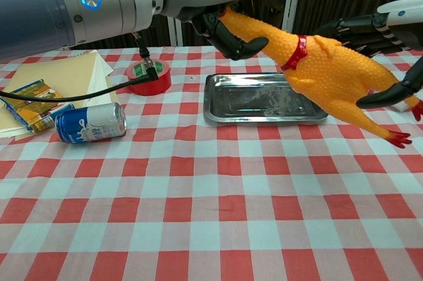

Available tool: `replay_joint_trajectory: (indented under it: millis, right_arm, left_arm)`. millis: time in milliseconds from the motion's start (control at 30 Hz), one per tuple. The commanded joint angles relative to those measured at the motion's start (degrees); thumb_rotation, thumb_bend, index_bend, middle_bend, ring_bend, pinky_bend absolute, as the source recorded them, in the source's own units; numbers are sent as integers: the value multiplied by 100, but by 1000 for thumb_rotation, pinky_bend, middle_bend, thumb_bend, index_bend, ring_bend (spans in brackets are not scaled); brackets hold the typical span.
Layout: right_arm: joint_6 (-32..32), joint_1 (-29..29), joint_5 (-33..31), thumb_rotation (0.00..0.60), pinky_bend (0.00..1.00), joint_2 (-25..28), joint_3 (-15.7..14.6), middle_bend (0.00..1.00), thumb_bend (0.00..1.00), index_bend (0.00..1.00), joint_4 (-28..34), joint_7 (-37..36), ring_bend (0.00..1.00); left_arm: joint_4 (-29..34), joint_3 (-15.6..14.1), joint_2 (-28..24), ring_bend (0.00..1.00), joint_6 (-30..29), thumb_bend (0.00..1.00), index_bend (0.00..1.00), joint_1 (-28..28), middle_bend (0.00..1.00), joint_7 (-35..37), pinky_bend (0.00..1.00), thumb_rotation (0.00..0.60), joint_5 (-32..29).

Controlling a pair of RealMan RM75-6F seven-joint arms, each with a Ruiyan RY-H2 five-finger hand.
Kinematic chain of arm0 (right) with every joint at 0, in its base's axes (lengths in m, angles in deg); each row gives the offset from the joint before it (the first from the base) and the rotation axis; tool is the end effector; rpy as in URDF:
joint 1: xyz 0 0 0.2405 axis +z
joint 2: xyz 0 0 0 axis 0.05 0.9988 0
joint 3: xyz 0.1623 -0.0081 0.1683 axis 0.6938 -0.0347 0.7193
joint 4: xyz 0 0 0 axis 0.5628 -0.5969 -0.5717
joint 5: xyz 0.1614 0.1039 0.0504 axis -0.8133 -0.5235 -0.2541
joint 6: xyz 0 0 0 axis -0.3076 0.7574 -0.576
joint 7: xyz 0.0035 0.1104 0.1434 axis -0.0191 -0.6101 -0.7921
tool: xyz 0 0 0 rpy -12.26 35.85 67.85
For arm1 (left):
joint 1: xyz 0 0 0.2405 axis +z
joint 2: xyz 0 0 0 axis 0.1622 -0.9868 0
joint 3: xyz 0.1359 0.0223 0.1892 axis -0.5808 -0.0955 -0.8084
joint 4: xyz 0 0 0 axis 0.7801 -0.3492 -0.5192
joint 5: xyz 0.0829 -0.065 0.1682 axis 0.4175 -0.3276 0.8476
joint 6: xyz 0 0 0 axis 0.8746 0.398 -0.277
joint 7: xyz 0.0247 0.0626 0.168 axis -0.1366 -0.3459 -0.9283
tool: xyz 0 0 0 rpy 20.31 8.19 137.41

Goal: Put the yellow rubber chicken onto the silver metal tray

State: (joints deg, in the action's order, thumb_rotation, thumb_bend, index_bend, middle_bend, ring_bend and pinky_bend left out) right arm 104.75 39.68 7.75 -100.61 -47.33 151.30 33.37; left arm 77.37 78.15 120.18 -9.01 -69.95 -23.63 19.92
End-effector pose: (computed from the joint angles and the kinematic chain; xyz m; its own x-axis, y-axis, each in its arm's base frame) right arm -0.1278 -0.3123 0.0828 0.1191 -0.5237 0.8435 -0.9473 -0.3145 -0.0615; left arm 0.0674 0.3157 -0.0011 0.5963 -0.1009 0.7964 0.4440 -0.7850 -0.4320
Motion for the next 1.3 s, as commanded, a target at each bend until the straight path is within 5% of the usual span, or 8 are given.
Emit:
replay_joint_trajectory:
  millis: [33,633,1067,1300]
  right_arm:
    - [-61,79,-220,600,172,-106,83,142,249,19,-103,64,147]
    - [-204,163,-465,600,260,-209,114,253,249,248,-315,59,288]
    - [-256,218,-556,600,861,-287,177,743,313,907,-463,-18,826]
    - [-241,244,-625,600,999,-363,200,929,423,1000,-508,74,993]
  left_arm:
    - [-61,1,180,625,-96,878,610,-154,703,-222,693,600,-201]
    - [143,-163,192,625,-434,865,608,-355,702,-514,693,600,-469]
    - [271,-270,123,625,-545,852,607,-398,701,-485,693,600,-459]
    - [206,-324,163,625,-593,849,608,-410,701,-408,692,600,-427]
